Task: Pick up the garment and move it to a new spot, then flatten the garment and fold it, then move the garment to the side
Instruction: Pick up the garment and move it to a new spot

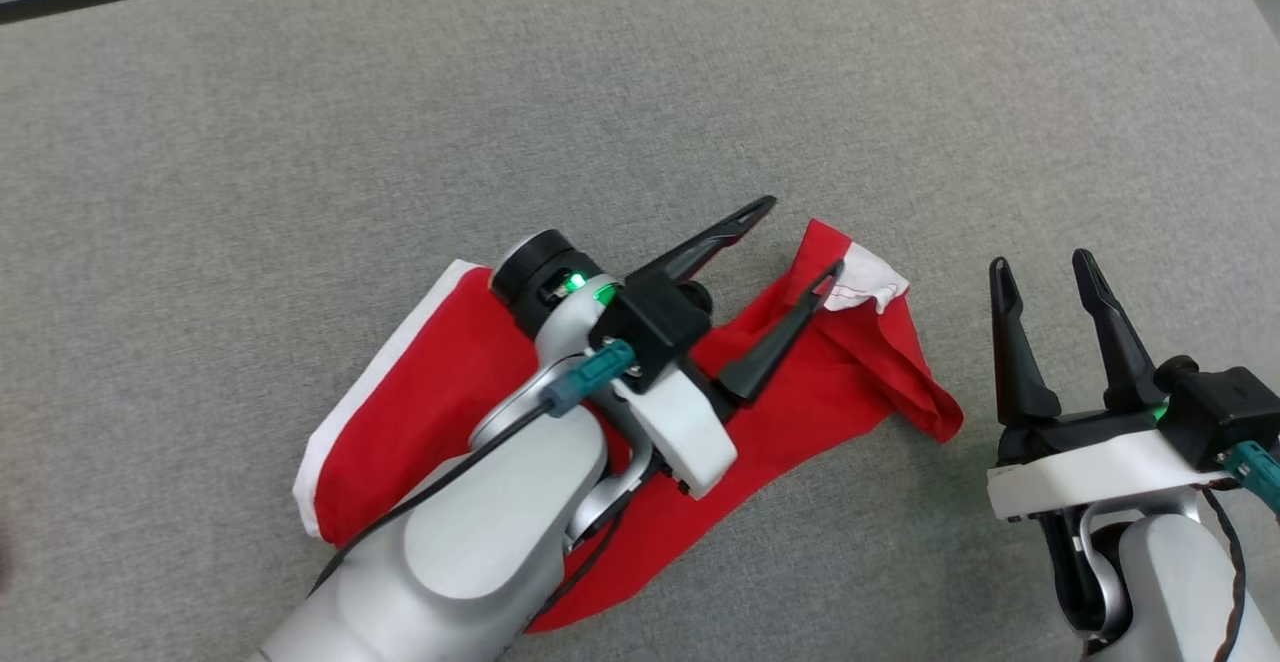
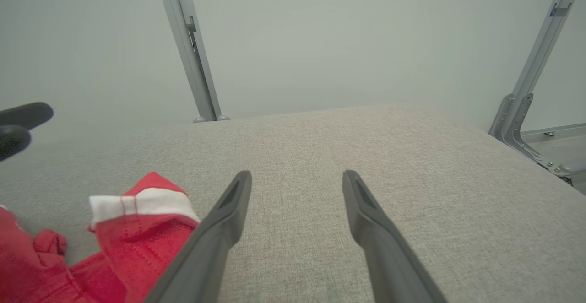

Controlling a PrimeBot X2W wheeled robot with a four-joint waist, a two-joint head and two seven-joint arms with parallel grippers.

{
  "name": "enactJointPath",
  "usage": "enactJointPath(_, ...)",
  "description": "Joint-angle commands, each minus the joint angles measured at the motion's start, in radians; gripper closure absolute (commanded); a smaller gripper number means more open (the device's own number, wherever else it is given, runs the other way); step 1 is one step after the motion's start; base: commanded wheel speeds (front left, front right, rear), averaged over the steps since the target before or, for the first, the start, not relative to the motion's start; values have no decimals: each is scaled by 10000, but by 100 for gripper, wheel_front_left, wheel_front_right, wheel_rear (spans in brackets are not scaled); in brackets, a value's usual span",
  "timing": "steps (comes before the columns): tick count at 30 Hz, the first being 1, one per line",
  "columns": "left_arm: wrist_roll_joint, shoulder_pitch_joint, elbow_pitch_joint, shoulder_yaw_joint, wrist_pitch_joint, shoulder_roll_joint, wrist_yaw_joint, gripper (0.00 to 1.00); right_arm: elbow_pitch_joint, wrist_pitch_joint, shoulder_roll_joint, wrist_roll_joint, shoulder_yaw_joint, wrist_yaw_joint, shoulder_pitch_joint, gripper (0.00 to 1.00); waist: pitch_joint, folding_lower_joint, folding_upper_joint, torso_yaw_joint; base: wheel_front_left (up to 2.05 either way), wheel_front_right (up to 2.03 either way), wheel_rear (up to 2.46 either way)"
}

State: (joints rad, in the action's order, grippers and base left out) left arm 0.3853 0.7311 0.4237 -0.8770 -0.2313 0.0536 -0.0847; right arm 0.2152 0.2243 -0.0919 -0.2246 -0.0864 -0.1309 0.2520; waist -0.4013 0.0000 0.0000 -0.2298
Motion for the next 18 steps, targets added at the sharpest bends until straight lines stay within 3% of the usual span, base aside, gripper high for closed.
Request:
enactJointPath(1,153,-247,-90,256,-116,162,206,0,-19,-51,-135,111,14,3,-68,0,433,0,0,427,0,0,0)
enactJointPath(11,603,-2022,-1230,3170,-343,1154,1815,0,-513,-607,-437,279,23,3,-530,0,1428,0,0,1518,0,0,0)
enactJointPath(18,496,-3526,-1825,5222,-334,1618,2029,0,-887,-928,-513,325,31,3,-812,0,1895,0,0,2132,0,0,0)
